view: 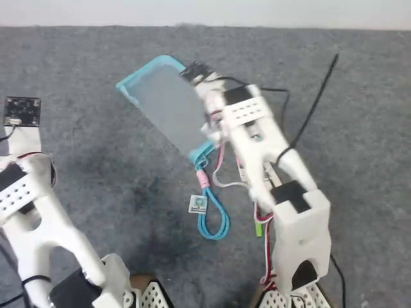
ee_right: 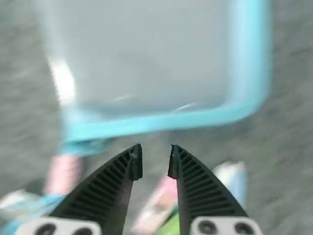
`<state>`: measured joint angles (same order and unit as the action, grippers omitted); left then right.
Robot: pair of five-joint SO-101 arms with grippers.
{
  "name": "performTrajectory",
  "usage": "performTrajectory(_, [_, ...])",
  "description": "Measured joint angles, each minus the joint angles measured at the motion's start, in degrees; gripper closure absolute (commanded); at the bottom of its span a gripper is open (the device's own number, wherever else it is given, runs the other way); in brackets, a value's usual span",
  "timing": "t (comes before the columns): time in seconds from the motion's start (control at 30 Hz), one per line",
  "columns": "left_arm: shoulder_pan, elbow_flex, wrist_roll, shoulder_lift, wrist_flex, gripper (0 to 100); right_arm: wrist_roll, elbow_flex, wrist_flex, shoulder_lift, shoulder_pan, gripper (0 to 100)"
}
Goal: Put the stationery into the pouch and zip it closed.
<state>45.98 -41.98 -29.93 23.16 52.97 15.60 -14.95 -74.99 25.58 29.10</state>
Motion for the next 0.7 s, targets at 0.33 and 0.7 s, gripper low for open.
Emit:
performTrajectory(0.33, [-0.1, -3.0, 0.0, 0.0, 0.0, 93, -7.6, 20.0, 4.0, -12.2, 12.0, 89.2])
performTrajectory(0.7, [0.0, -3.1, 0.0, 0.0, 0.0, 93, -8.8, 30.1, 15.3, -14.5, 12.2, 86.4])
